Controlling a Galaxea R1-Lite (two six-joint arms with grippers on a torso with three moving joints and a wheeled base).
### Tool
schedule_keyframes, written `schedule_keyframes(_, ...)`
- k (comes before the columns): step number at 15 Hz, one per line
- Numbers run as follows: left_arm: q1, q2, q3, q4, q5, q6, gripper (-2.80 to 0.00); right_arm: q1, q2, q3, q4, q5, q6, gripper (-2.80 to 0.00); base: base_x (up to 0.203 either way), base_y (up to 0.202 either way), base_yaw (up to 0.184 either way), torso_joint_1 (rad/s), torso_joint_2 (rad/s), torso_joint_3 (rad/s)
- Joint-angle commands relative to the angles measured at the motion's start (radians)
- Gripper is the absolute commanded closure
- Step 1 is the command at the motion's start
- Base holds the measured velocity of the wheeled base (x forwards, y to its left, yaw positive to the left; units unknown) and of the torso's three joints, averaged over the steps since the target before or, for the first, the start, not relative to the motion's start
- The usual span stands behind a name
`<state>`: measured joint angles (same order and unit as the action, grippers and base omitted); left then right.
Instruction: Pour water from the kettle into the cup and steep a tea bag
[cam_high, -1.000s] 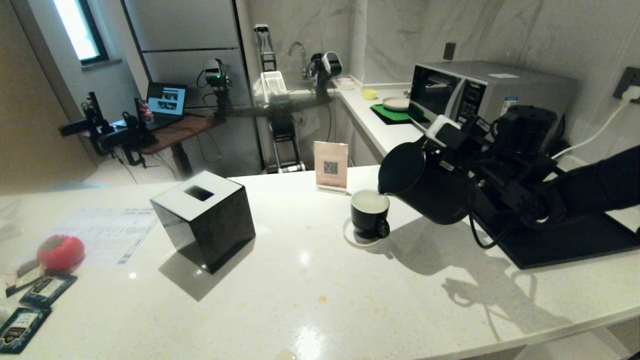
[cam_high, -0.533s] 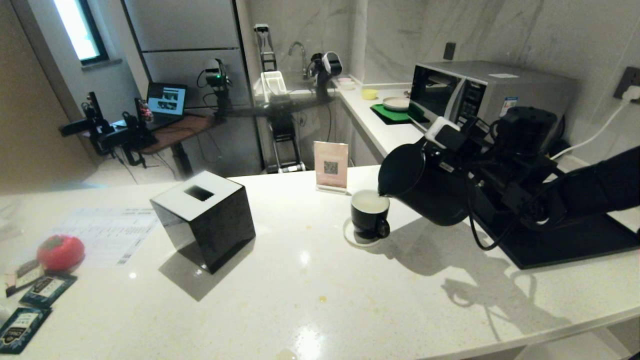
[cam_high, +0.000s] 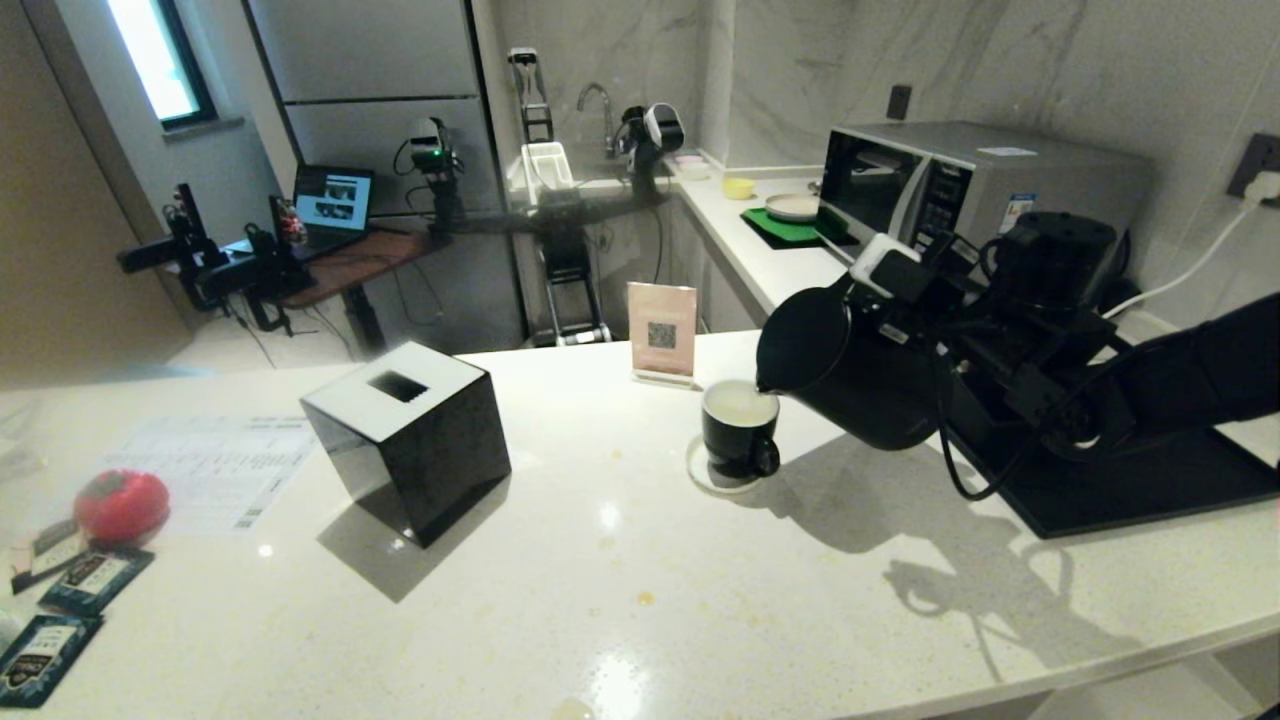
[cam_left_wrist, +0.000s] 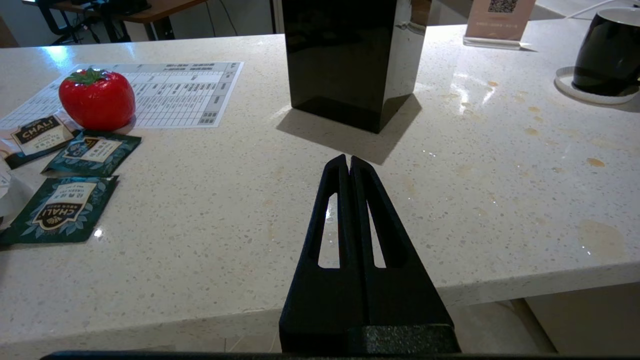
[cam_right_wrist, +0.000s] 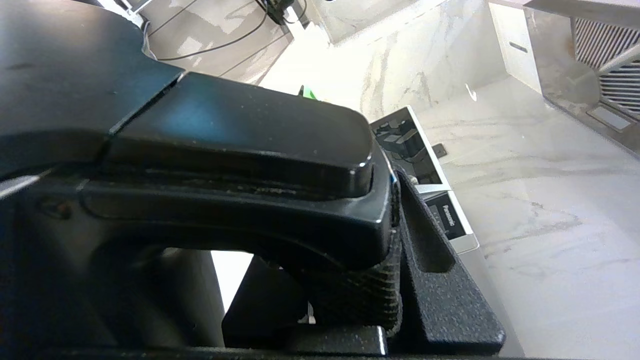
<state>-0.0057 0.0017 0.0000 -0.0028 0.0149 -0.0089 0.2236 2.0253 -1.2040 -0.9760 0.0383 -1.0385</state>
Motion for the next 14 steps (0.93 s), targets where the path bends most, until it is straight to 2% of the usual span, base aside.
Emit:
schedule_keyframes(1, 0.000, 0.001, 0.000, 0.000, 0.000, 0.000, 0.00, 0.000, 0.000, -0.002, -0.006, 0.000, 0.000, 0.00, 0.000, 0.000, 0.000, 0.000, 0.00, 0.000)
schedule_keyframes(11, 0.000, 0.001, 0.000, 0.000, 0.000, 0.000, 0.00, 0.000, -0.017, -0.008, -0.003, -0.006, 0.050, 0.00, 0.000, 0.000, 0.000, 0.000, 0.00, 0.000)
schedule_keyframes(14, 0.000, 0.001, 0.000, 0.000, 0.000, 0.000, 0.00, 0.000, -0.023, -0.008, -0.002, -0.008, 0.091, 0.00, 0.000, 0.000, 0.000, 0.000, 0.00, 0.000)
